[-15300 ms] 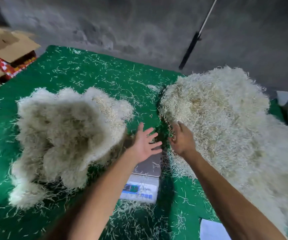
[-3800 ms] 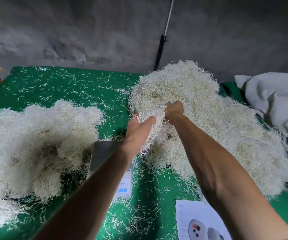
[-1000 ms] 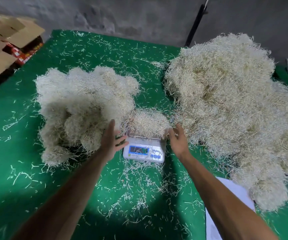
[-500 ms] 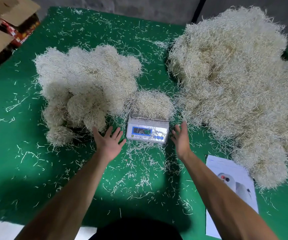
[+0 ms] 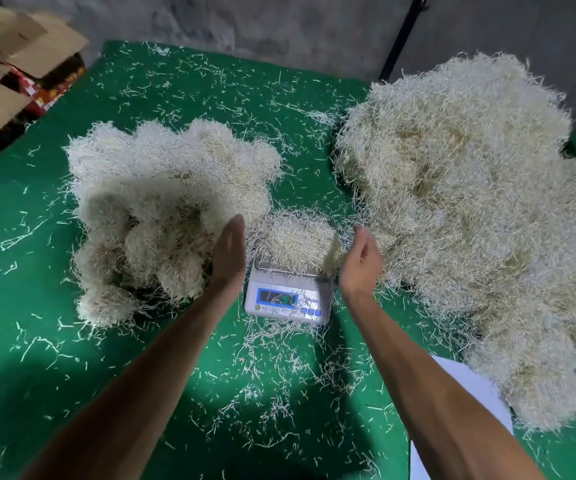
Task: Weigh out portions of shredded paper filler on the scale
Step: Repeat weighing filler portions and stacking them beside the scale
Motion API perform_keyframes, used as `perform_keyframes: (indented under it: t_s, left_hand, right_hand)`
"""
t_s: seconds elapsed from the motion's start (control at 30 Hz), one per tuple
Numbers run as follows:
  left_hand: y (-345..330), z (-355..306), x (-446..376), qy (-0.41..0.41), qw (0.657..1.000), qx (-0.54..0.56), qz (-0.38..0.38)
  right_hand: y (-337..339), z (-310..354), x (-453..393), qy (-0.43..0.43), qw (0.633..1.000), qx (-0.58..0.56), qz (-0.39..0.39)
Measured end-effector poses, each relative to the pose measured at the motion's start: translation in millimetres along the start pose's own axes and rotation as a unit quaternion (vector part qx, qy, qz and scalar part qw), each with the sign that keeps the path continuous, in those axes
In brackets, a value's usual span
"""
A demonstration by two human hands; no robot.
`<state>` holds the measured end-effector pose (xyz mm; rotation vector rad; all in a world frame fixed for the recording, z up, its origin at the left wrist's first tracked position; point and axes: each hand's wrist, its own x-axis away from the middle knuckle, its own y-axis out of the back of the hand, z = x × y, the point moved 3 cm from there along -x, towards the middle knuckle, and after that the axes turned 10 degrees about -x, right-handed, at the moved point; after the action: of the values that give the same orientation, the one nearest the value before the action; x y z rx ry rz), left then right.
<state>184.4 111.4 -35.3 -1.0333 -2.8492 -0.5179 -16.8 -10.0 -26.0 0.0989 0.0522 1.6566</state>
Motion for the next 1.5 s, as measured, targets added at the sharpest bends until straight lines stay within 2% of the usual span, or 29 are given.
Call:
perform_keyframes:
  t_s: [0.1, 0.2, 0.3, 0.4, 0.47, 0.5, 0.53, 0.6, 0.67, 0.77, 0.8, 0.83, 0.87, 0.9, 0.93, 0.97, 1.03, 1.1, 1.13, 1.17, 1.2, 1.23, 1.27, 1.3, 1.33, 1.37, 1.43, 1.47, 1.5]
  left_hand:
    - [-21, -8, -22, -0.053, 0.992, -0.113, 0.007]
    - [-45, -2, -33, -0.034, 0.986, -0.149, 0.064]
    - [-67, 6, -30, -0.012, 0.981, -0.174, 0.084]
    - [-85, 6, -20, -0.020, 0.966, -0.228, 0.116]
    - [-96, -4, -8, 0.043, 0.976, -0.157, 0.143]
    - [-97, -8, -3, 0.113, 0.985, -0.053, 0.123]
    - [-97, -12, 1, 0.195, 0.974, 0.073, 0.094]
    - [-94, -24, 7, 0.298, 0.910, 0.266, 0.110]
    - [-85, -41, 4, 0.288, 0.883, 0.346, 0.135]
    - [-61, -65, 0, 0.207, 0.918, 0.320, 0.109]
    - [-52, -70, 1, 0.191, 0.918, 0.333, 0.100]
    - [-46, -69, 1, 0.154, 0.935, 0.298, 0.114]
    - [-45, -70, 5, 0.139, 0.933, 0.289, 0.162]
    - [-46, -70, 10, 0.142, 0.919, 0.266, 0.253]
    - [-42, -70, 18, 0.188, 0.908, 0.236, 0.289]
    - [-32, -67, 17, 0.182, 0.927, 0.170, 0.279]
    - [-9, -71, 12, 0.113, 0.978, 0.087, 0.153]
    - [8, -86, 17, 0.054, 0.982, 0.163, 0.085]
    - [19, -93, 25, 0.060, 0.979, 0.187, 0.048]
    - [29, -95, 29, 0.073, 0.984, 0.161, 0.036]
    - [33, -93, 36, 0.071, 0.994, 0.073, 0.035]
    - [36, -97, 49, 0.037, 0.995, -0.030, 0.082]
    - [33, -101, 55, -0.001, 0.979, -0.149, 0.139]
    - [33, -104, 56, -0.016, 0.976, -0.133, 0.172]
    - [34, -115, 59, 0.021, 0.975, -0.009, 0.221]
    - [42, -128, 55, 0.073, 0.956, 0.132, 0.251]
    - [56, -127, 42, 0.148, 0.897, 0.357, 0.213]
    - [60, -122, 42, 0.162, 0.874, 0.404, 0.218]
    - [61, -114, 46, 0.106, 0.921, 0.322, 0.193]
  right_hand:
    - [-19, 1, -14, 0.010, 1.000, 0.012, 0.024]
    - [-34, -10, -18, -0.001, 0.999, -0.008, 0.049]
    - [-49, -21, -12, -0.025, 0.998, -0.029, 0.054]
    - [-67, -25, -6, -0.061, 0.994, -0.004, 0.096]
    - [-79, -18, -4, -0.098, 0.987, -0.021, 0.124]
    - [-84, -12, -3, -0.113, 0.984, -0.046, 0.131]
    - [-87, -5, -3, -0.117, 0.982, -0.069, 0.131]
    - [-87, 15, -7, -0.106, 0.982, -0.084, 0.130]
    - [-80, 35, -6, -0.089, 0.985, -0.070, 0.128]
    - [-85, 62, 15, 0.001, 0.992, -0.054, 0.113]
    - [-90, 71, 26, 0.036, 0.992, -0.055, 0.110]
    - [-95, 78, 35, 0.064, 0.990, -0.054, 0.114]
    - [-97, 83, 40, 0.089, 0.987, -0.051, 0.120]
    - [-96, 88, 40, 0.113, 0.985, -0.044, 0.126]
    - [-92, 93, 37, 0.144, 0.980, -0.023, 0.136]
    - [-86, 97, 33, 0.179, 0.971, 0.023, 0.157]
    - [-80, 99, 33, 0.227, 0.939, 0.117, 0.232]
    - [-79, 101, 49, 0.238, 0.912, 0.123, 0.310]
    - [-84, 105, 61, 0.248, 0.902, 0.112, 0.334]
    - [-91, 111, 72, 0.266, 0.895, 0.104, 0.342]
    - [-100, 120, 79, 0.279, 0.894, 0.097, 0.336]
    - [-107, 129, 80, 0.280, 0.901, 0.090, 0.320]
    - [-111, 139, 78, 0.270, 0.911, 0.093, 0.299]
    - [-111, 146, 73, 0.255, 0.920, 0.100, 0.281]
    - [-108, 151, 68, 0.245, 0.924, 0.105, 0.274]
    - [-105, 152, 65, 0.243, 0.924, 0.107, 0.275]
    - [-105, 152, 74, 0.280, 0.909, 0.101, 0.292]
    - [-111, 153, 86, 0.313, 0.892, 0.100, 0.310]
    - [-119, 153, 98, 0.342, 0.875, 0.107, 0.325]
